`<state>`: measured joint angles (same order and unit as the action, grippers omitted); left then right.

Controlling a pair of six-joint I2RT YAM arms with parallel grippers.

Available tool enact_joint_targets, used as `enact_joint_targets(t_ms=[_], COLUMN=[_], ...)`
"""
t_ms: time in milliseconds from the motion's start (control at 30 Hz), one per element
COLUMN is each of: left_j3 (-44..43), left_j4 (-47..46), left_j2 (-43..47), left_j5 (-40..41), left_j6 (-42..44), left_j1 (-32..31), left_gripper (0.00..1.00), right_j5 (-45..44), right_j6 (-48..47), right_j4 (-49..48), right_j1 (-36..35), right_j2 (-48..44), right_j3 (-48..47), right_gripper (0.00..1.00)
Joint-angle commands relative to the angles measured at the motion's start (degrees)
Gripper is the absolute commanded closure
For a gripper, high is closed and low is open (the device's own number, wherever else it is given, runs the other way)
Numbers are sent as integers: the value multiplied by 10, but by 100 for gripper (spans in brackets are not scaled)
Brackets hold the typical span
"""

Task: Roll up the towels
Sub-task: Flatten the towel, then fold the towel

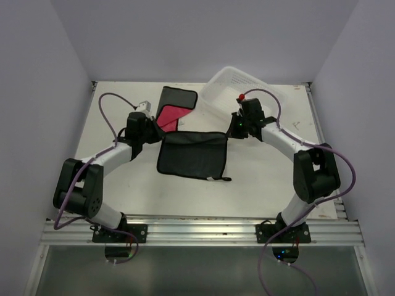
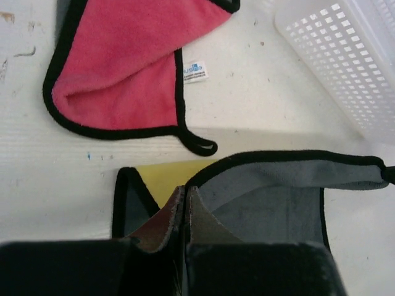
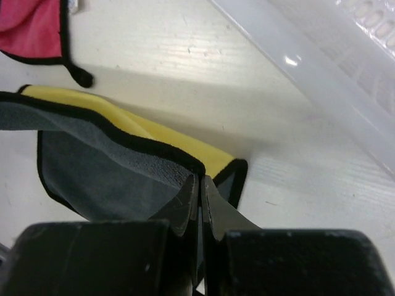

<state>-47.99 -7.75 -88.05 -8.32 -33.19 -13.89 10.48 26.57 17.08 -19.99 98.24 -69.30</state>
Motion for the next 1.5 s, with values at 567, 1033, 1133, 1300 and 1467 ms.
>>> enact_joint_targets(t_ms=[567, 1033, 1133, 1300, 1467], left_j3=[68, 109, 126, 164, 173], left_j4=[-7, 13, 8, -4, -5], left_j2=[87, 116, 119, 118, 119], left_j5=[59, 76, 72, 72, 71], left_j6=[41, 36, 34, 27, 30], left_j1=[4, 4, 4, 4, 4], left_gripper=[100, 100, 100, 100, 100], right_j5=[0, -31, -33, -48, -55], right_j6=[-57, -84, -84, -84, -83], right_j4=[-31, 4, 6, 2, 3], right_j1=[-34, -95, -96, -103, -107], right_j2=[-154, -177, -182, -190, -203], right_j3=[139, 181, 189, 217, 225], right_gripper=[100, 100, 100, 100, 100])
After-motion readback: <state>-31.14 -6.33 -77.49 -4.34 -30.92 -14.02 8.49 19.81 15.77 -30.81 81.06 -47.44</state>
